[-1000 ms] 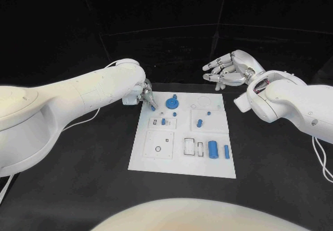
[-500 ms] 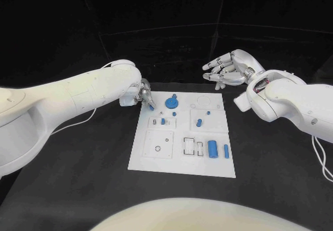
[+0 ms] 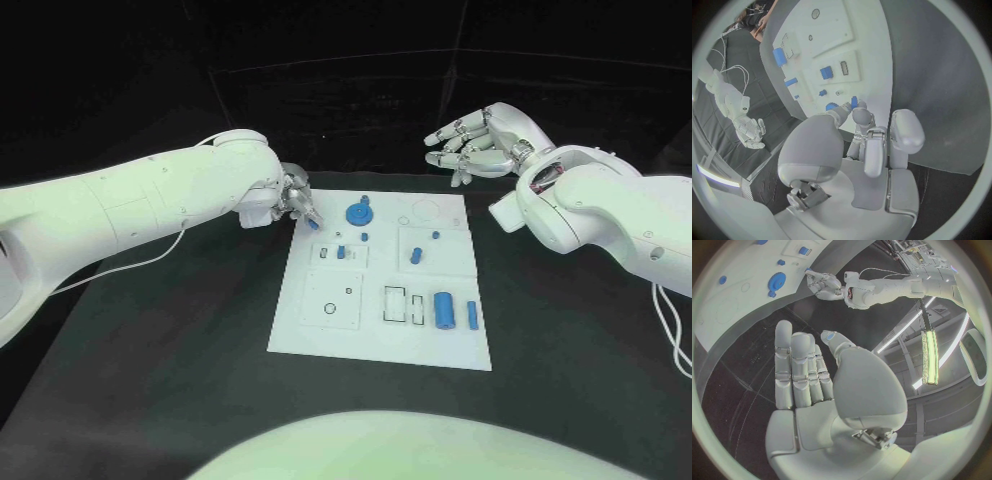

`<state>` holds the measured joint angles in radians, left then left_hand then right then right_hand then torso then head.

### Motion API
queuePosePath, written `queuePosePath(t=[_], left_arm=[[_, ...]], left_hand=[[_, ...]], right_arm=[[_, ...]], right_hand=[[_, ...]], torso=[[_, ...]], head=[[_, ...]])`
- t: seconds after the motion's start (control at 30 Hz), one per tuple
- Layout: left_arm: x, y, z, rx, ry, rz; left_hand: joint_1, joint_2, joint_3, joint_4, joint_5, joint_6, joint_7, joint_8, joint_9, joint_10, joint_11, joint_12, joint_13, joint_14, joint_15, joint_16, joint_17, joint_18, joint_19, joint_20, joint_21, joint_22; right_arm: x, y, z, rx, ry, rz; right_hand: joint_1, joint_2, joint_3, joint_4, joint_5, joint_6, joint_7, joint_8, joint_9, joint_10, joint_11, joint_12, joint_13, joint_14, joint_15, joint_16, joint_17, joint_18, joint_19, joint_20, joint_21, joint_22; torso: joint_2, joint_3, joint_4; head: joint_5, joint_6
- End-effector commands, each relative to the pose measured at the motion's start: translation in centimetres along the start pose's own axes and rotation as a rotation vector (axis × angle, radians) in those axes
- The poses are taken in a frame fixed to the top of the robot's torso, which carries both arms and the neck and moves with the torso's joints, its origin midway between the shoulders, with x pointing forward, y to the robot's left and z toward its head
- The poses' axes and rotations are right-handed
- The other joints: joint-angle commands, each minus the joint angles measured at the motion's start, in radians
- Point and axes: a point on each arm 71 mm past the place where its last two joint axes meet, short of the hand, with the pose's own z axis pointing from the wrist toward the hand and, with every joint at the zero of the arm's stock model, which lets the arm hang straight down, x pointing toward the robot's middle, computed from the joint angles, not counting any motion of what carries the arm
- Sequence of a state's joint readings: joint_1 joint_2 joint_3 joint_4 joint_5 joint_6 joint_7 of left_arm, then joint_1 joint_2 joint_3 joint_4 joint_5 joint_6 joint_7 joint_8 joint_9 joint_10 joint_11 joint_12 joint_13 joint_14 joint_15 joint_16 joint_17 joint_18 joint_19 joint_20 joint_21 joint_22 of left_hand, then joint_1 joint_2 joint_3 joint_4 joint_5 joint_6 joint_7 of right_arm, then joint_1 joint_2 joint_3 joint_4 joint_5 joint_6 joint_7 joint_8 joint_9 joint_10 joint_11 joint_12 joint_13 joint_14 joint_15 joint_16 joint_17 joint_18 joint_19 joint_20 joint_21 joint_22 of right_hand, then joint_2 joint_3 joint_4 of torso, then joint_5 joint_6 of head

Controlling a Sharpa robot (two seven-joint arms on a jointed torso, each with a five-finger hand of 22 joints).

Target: Assemble the parts on the task board

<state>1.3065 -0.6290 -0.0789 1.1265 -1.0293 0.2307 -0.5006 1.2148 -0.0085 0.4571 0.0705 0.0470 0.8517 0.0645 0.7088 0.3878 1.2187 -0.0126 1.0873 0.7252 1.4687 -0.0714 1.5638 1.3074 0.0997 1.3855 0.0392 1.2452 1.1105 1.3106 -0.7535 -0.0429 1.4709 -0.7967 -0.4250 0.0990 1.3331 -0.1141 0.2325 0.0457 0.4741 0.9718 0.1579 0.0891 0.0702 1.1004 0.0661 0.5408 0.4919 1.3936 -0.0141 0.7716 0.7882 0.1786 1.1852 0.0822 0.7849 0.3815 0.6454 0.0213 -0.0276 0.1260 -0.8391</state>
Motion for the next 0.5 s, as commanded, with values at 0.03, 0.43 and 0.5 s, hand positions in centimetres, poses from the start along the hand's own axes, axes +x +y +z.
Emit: queuePosePath(t=[0.03, 0.43, 0.5], left_arm=[[0.2, 0.0, -0.7, 0.029, -0.065, -0.045], [3.4, 0.7, -1.4, 0.068, -0.082, -0.083], [3.6, 0.7, -1.5, 0.072, -0.082, -0.084]], left_hand=[[-0.01, -0.005, 0.138, -0.126, 0.003, -0.003, -0.002, 0.005, 0.003, 0.007, -0.001, 0.002, 0.002, 0.101, -0.001, 0.004, 0.258, -0.003, 0.007, -0.001, 0.006, 0.003], [-0.023, -0.017, 0.162, -0.13, 0.005, 0.0, -0.004, 0.014, 0.008, 0.015, -0.003, 0.006, 0.008, 0.101, -0.002, 0.005, 0.258, -0.004, 0.01, -0.002, 0.01, 0.008], [-0.027, -0.02, 0.167, -0.131, 0.005, 0.001, -0.005, 0.016, 0.009, 0.018, -0.003, 0.008, 0.011, 0.101, -0.003, 0.005, 0.259, -0.004, 0.011, -0.003, 0.011, 0.009]], right_arm=[[0.0, 0.1, 0.1, -0.007, 0.004, 0.005], [-0.2, -0.1, 0.1, -0.003, 0.003, 0.003], [-0.2, -0.1, 0.1, -0.002, 0.003, 0.003]], right_hand=[[0.003, -0.006, 0.004, 0.0, 0.001, -0.006, 0.0, -0.004, -0.001, -0.005, 0.0, -0.003, -0.001, -0.007, -0.002, -0.002, 0.001, 0.005, 0.006, 0.003, -0.004, -0.002], [0.003, -0.006, 0.004, 0.0, 0.001, -0.006, 0.0, -0.004, -0.001, -0.005, 0.0, -0.003, -0.001, -0.007, -0.002, -0.002, 0.001, 0.005, 0.006, 0.003, -0.004, -0.002], [0.003, -0.006, 0.004, 0.0, 0.001, -0.006, 0.0, -0.004, -0.001, -0.005, 0.0, -0.003, -0.001, -0.007, -0.002, -0.002, 0.001, 0.005, 0.006, 0.003, -0.004, -0.002]], torso=[[0.001, -0.0002, -0.0003], [0.001, -0.001, -0.0026], [0.001, -0.0002, -0.0029]], head=[[0.002, -0.003], [0.006, -0.004], [0.007, -0.004]])
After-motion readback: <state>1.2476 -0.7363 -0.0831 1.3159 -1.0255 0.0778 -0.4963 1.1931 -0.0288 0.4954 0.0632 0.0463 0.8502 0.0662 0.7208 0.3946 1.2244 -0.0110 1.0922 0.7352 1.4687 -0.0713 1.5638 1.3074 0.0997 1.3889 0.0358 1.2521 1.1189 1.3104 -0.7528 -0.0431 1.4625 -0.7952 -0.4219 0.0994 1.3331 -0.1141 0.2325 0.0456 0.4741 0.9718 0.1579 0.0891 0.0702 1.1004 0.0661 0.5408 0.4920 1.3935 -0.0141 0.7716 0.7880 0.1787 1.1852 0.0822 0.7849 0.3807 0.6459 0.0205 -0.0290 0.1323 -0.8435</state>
